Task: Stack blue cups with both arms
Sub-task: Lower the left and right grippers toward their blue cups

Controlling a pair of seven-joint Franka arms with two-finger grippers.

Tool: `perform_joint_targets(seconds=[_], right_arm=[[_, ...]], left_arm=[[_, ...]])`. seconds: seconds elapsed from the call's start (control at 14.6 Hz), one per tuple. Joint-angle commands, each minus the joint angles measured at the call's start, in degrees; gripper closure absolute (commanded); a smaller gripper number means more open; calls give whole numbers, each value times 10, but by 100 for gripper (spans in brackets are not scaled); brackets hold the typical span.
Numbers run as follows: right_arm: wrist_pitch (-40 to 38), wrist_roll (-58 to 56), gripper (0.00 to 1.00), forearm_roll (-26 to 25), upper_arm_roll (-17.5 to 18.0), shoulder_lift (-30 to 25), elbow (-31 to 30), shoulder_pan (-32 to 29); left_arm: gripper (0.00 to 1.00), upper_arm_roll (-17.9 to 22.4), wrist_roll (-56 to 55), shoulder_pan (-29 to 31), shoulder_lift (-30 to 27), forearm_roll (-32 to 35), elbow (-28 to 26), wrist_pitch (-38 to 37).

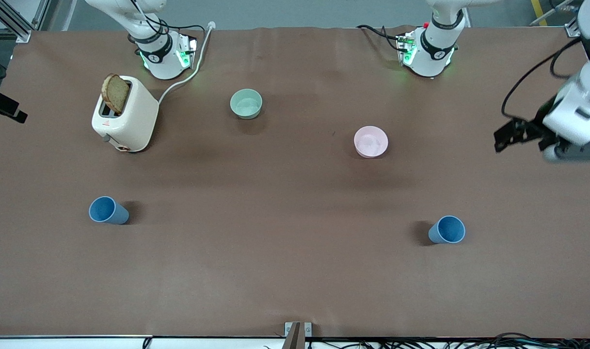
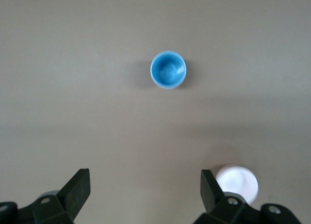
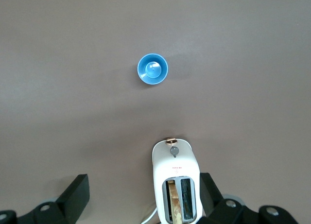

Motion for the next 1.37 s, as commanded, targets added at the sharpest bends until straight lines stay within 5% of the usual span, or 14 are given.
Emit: perform_joint_targets(seconds=[0.0,0.34,0.62,1.03,1.3], right_arm=[[65,-49,0,3,-1,60,-21,-15],[303,-104,0,6,-1,129,-140,-39],[500,-107,0,-3,-3,188,-240,-32],[555,-125,1,-3,-2,251,-240,-39],[568,-124,26,-2,-1,268,-238,-37]], left_arm=[[0,-1,-3,11,49,8,-24,80],[0,-2,-10,42,131,70,-97,265],[0,-4,-28,46,199,67,-88,306],[32,-6,-61,29,244,69,-51,307],[36,-7,-63,26,267,68,-33,308]])
